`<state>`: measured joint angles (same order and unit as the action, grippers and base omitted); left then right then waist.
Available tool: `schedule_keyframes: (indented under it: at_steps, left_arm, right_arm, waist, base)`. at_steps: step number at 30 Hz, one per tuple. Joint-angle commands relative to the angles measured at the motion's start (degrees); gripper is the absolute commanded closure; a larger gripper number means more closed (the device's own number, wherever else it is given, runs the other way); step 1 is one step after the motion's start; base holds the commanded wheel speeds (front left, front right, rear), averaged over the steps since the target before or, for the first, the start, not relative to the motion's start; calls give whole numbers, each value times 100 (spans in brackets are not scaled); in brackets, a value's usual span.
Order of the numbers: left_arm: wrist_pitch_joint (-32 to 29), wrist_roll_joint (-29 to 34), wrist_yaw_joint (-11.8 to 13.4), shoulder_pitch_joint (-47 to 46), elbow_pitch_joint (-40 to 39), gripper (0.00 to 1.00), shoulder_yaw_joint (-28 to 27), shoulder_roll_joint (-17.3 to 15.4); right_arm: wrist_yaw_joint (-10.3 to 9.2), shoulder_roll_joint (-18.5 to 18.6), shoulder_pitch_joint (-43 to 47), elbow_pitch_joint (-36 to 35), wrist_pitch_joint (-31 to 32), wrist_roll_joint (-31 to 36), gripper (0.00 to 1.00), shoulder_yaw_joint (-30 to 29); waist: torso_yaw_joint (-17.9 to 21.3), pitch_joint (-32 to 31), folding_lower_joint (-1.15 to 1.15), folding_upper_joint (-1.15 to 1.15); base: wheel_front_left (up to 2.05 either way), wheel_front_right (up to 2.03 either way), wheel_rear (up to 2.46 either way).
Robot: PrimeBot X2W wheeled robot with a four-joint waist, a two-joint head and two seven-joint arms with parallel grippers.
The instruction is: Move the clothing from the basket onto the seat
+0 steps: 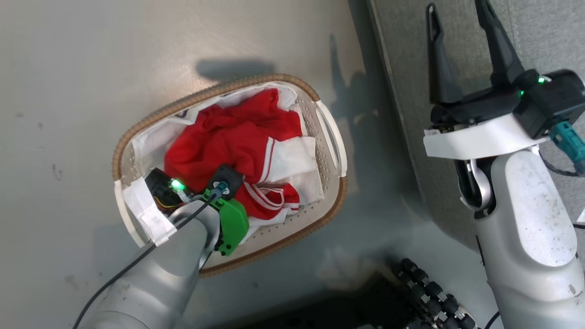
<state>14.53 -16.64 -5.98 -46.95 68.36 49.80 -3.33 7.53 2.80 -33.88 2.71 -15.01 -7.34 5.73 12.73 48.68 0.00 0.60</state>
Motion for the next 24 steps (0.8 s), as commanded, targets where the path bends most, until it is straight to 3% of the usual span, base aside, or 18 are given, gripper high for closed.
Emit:
schedule_keyframes:
  at_steps: [1,5,15,24]
  left_arm:
    - [45,-24,-18,106,-121,100,-12,7]
    - [76,-38,-50,313,-763,100,-30,-22]
    - [64,153,-60,1049,-2750,100,-252,-602]
    - [62,127,-104,1162,-3784,100,-374,-1098]
  right_arm:
    - [-8,18,140,60,-26,81,0,-42]
    - [-8,20,418,242,-26,249,0,-122]
    - [-8,21,1128,672,-26,459,0,-256]
    - [-8,21,1757,999,-26,523,0,-280]
  waist:
    - [-218,-455,0,-60]
    - [-436,-1024,0,-60]
    - [-827,-2496,0,-60]
    - [-968,-3644,0,-60]
  base:
    - [0,0,0]
    - [0,0,0]
    - [0,0,0]
    - [0,0,0]
